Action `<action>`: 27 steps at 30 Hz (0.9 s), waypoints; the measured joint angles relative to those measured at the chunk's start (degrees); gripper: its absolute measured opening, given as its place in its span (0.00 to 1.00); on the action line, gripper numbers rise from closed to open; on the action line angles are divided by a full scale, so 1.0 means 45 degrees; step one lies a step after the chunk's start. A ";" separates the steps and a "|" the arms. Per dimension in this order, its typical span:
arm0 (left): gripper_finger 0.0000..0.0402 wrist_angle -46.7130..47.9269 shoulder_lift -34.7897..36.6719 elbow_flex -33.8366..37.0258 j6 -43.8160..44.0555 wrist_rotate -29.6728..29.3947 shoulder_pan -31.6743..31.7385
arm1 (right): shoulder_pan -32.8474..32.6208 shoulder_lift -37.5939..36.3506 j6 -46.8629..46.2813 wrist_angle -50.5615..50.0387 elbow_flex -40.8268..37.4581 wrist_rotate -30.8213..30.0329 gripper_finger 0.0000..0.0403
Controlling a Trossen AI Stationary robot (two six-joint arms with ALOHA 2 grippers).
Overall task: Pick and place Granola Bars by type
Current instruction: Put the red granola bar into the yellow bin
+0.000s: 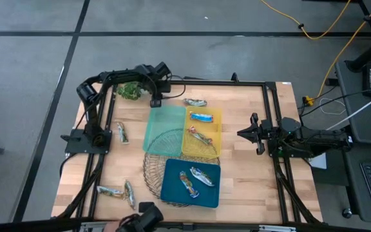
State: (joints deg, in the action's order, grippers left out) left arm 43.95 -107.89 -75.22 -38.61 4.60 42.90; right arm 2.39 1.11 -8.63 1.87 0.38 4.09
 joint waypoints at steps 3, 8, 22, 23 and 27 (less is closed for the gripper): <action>0.16 -0.0134 0.0613 0.0000 0.0120 -0.0013 -0.0103 | 0.0000 -0.0001 -0.0013 0.0000 0.0000 0.0001 0.08; 0.16 -0.0483 0.1839 -0.0005 0.0722 0.0023 -0.0371 | 0.0000 -0.0001 -0.0013 0.0000 0.0000 -0.0003 0.08; 0.15 -0.4118 0.6141 -0.0010 0.4906 0.3016 -0.1036 | 0.0000 -0.0001 -0.0001 0.0000 0.0000 0.0000 0.08; 0.15 -0.4370 0.6389 -0.0010 0.5205 0.3388 -0.1036 | 0.0000 0.0003 -0.0010 -0.0005 0.0000 -0.0001 0.08; 0.14 -0.5007 0.7179 -0.0015 0.6019 0.4678 -0.1036 | 0.0000 -0.0001 -0.0003 0.0000 0.0000 0.0001 0.08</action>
State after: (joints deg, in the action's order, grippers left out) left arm 21.42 -75.59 -75.29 -11.53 25.66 38.24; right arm 2.39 1.10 -8.64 1.87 0.38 4.10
